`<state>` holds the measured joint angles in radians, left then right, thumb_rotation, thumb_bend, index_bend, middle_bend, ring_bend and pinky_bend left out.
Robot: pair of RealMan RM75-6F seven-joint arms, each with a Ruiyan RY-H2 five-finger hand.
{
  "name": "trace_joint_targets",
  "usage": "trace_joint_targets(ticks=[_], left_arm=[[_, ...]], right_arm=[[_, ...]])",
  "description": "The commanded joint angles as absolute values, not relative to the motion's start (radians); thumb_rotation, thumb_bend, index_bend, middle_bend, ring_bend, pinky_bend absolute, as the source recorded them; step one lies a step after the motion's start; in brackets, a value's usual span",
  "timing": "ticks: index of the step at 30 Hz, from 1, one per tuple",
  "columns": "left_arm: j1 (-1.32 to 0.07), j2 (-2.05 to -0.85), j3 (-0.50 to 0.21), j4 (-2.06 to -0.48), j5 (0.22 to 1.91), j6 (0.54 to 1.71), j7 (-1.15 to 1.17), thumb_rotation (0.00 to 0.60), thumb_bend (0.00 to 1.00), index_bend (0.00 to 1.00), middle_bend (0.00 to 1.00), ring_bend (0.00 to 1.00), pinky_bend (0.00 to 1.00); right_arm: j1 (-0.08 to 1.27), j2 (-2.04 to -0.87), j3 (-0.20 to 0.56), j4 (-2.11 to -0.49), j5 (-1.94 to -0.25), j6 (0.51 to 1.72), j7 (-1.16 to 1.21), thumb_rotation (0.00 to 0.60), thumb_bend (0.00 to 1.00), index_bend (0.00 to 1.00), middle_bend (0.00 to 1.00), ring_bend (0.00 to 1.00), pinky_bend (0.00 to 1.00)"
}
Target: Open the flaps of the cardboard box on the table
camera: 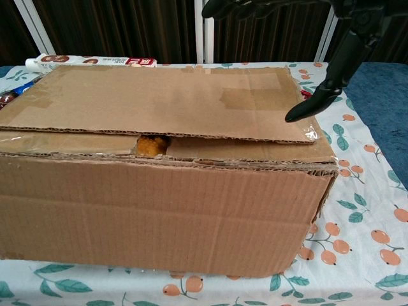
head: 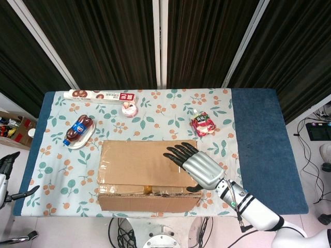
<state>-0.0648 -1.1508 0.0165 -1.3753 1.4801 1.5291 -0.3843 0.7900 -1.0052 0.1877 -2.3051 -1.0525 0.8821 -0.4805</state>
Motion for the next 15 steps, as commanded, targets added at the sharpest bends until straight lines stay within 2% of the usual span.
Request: trace_joint_targets(ticks=[1,15], left_arm=[[-0.062,-1.15,0.014,-1.37,1.484,1.528,-0.388,0.418,0.0,0.0,0.08,0.07,0.16],[-0.047,-1.157,0.004,-1.342,1.49,1.52,-0.421,0.417,0.0,0.0,0.08,0.07,0.16]], right_arm=[[0.824,-1.054,0.163,-2.307,-1.0,0.915,-0.539,0.6,0.0,0.0,0.0,0.0,0.0],[0.904,-1.211,0.116,-2.274,-0.892,1.033,-0.712,0.6,0.0,0.0,0.0,0.0,0.0]])
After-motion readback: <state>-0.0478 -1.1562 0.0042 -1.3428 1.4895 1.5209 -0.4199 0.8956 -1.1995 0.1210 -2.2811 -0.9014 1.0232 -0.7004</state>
